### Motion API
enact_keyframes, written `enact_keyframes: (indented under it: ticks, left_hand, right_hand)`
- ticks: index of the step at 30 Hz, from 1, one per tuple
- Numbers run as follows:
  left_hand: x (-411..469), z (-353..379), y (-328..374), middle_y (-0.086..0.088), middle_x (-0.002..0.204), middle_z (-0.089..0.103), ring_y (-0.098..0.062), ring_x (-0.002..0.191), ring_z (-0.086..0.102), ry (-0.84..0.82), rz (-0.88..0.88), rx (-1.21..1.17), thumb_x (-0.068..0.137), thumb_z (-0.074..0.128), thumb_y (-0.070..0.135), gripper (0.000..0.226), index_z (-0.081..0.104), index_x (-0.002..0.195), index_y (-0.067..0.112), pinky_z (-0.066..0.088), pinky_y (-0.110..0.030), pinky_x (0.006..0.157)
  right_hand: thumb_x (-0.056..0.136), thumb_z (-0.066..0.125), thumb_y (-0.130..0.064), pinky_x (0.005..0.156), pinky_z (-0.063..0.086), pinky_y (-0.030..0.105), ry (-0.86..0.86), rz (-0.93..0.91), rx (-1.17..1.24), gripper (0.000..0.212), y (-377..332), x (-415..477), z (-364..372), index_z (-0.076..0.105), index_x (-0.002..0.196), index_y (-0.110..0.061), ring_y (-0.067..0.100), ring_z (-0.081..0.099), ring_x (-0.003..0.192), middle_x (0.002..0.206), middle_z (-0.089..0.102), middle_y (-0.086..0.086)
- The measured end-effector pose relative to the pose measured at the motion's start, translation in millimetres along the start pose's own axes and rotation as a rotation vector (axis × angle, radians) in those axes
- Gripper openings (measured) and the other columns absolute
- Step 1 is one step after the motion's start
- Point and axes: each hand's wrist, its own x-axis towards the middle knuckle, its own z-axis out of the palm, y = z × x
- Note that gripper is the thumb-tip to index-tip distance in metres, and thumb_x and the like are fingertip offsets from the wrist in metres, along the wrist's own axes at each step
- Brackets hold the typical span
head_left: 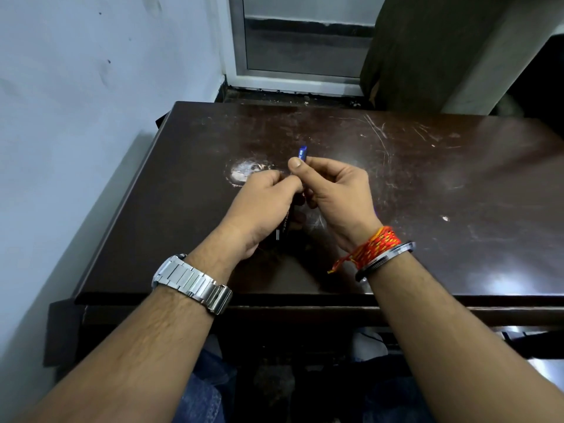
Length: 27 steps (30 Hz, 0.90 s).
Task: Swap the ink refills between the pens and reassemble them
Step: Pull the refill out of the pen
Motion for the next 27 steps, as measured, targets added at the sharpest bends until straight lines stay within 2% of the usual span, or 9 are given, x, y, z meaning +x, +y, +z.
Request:
enact_keyframes:
  ticks: [3,8,12,15,17,19,23,25,27]
  left_hand:
    - [-1,4,2,0.006,0.054,0.057,-0.005,0.04,0.046,0.006,0.009,-0.04,0.101,0.051,0.022,0.025,0.063,0.082,0.013,0.038,-0.021,0.037]
    - [-1,9,4,0.004,0.059,0.043,-0.013,0.049,0.036,0.08,0.209,0.259,0.107,0.046,0.027,0.039,0.063,0.096,-0.006,0.027,-0.035,0.05]
    - [-3,12,10,0.002,0.057,0.053,-0.013,0.049,0.046,0.121,0.263,0.364,0.107,0.047,0.032,0.04,0.07,0.096,0.0,0.038,-0.036,0.054]
    - [-4,14,10,-0.019,0.087,0.074,-0.034,0.081,0.07,0.101,0.256,0.328,0.107,0.047,0.033,0.039,0.071,0.106,0.003,0.055,-0.051,0.074]
    - [-4,12,9,0.002,0.063,0.066,-0.016,0.055,0.06,0.068,0.258,0.278,0.107,0.048,0.036,0.036,0.072,0.106,0.009,0.05,-0.036,0.054]
    - [-4,7,7,0.016,0.045,0.045,-0.002,0.037,0.037,0.055,0.216,0.257,0.103,0.053,0.042,0.033,0.073,0.098,0.018,0.031,-0.018,0.038]
    - [0,-10,8,0.016,0.039,0.041,-0.003,0.031,0.035,0.098,0.008,0.241,0.081,0.073,0.042,0.025,0.073,0.074,0.018,0.024,-0.015,0.032]
    - [4,-22,9,0.011,0.044,0.041,-0.007,0.032,0.032,0.212,-0.102,0.122,0.075,0.065,0.039,0.025,0.069,0.066,0.017,0.022,-0.015,0.034]
    - [8,-32,8,0.007,0.05,0.043,-0.007,0.034,0.032,0.304,-0.132,-0.003,0.078,0.056,0.032,0.024,0.068,0.071,0.013,0.022,-0.016,0.033]
  right_hand:
    - [0.089,0.071,-0.012,0.039,0.039,0.015,0.027,-0.011,0.06,0.024,1,2,3,0.069,0.086,0.011,0.002,0.049,0.04,0.057,0.058,0.004]
    - [0.088,0.073,-0.011,0.046,0.04,0.015,0.113,-0.089,0.064,0.027,4,8,2,0.067,0.081,0.015,0.002,0.047,0.047,0.064,0.059,0.009]
    - [0.086,0.074,-0.011,0.05,0.042,0.015,0.135,-0.126,0.077,0.018,4,9,0,0.072,0.074,0.001,0.002,0.051,0.049,0.061,0.063,0.003]
    - [0.086,0.073,-0.009,0.05,0.042,0.016,0.15,-0.131,0.109,0.017,1,10,1,0.072,0.07,-0.004,0.002,0.05,0.049,0.058,0.062,-0.001]
    - [0.087,0.073,-0.008,0.051,0.042,0.017,0.147,-0.129,0.134,0.016,-1,8,2,0.071,0.073,-0.002,0.003,0.049,0.051,0.061,0.061,0.002]
    - [0.087,0.073,-0.008,0.055,0.044,0.019,0.136,-0.12,0.146,0.013,-4,5,3,0.071,0.077,0.0,0.006,0.051,0.055,0.066,0.063,0.005]
    - [0.09,0.07,-0.011,0.053,0.045,0.024,0.24,-0.204,0.173,0.009,-13,2,4,0.072,0.087,-0.003,0.011,0.05,0.055,0.071,0.067,0.005]
    - [0.09,0.07,-0.014,0.051,0.045,0.025,0.297,-0.268,0.12,0.011,-17,3,0,0.073,0.091,-0.003,0.012,0.05,0.054,0.071,0.065,0.006]
    - [0.088,0.073,-0.019,0.054,0.045,0.029,0.275,-0.265,-0.122,0.011,-14,2,-4,0.075,0.089,-0.009,0.012,0.05,0.056,0.067,0.063,0.005]
